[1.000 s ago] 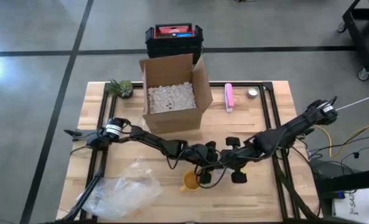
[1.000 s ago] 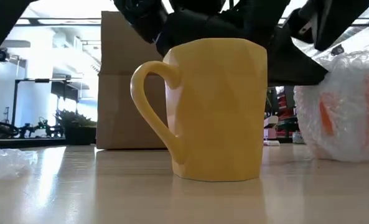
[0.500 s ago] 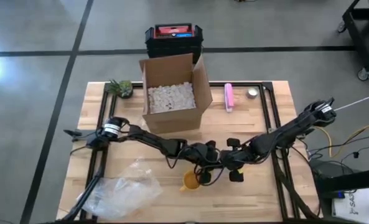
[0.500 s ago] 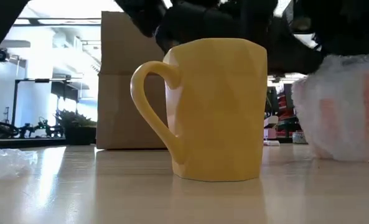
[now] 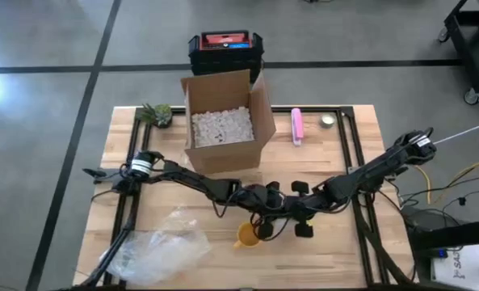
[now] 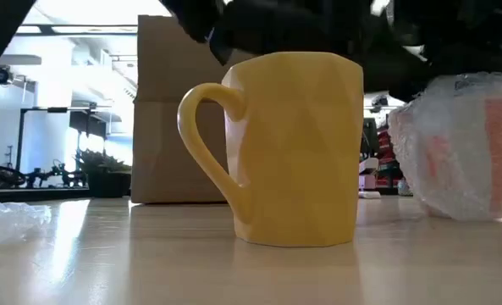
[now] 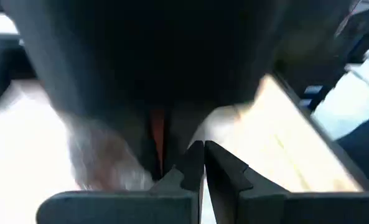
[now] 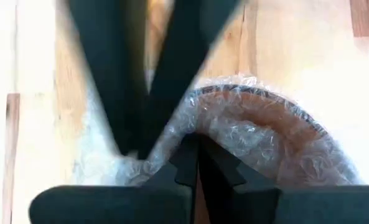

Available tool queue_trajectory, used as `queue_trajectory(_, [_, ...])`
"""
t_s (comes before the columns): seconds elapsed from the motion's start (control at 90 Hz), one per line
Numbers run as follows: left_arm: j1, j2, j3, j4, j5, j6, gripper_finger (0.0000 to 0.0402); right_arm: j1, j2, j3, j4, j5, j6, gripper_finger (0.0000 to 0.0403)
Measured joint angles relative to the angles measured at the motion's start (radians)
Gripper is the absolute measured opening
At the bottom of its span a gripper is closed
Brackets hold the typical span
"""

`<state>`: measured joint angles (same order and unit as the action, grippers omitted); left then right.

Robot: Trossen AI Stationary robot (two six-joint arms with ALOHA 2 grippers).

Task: Wrap mug
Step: Wrap the orange mug in the right transparent bubble wrap

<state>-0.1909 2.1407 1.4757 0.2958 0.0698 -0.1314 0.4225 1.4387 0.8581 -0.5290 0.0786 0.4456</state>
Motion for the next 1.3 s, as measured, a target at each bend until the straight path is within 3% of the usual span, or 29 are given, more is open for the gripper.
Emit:
queue_trajectory(0.189, [0.001,0.017,0.002,0.006,0.0,-0.003,0.0,0.0,-0.004,0.02,-0.016,-0.005,0.004,0.0])
queue_trajectory(0.478, [0.002,0.018,0.003,0.002,-0.012,-0.009,0.0,0.0,-0.071,0.209,-0.325,-0.004,-0.024,0.0])
queue_trajectory(0.767, [0.002,0.019,0.003,0.001,-0.017,-0.009,0.0,0.019,-0.071,0.185,-0.286,-0.081,0.0,0.0])
queue_trajectory(1.3, [0.002,-0.029,-0.002,-0.018,-0.008,-0.013,0.0,-0.004,0.052,0.063,-0.135,-0.065,-0.014,0.0])
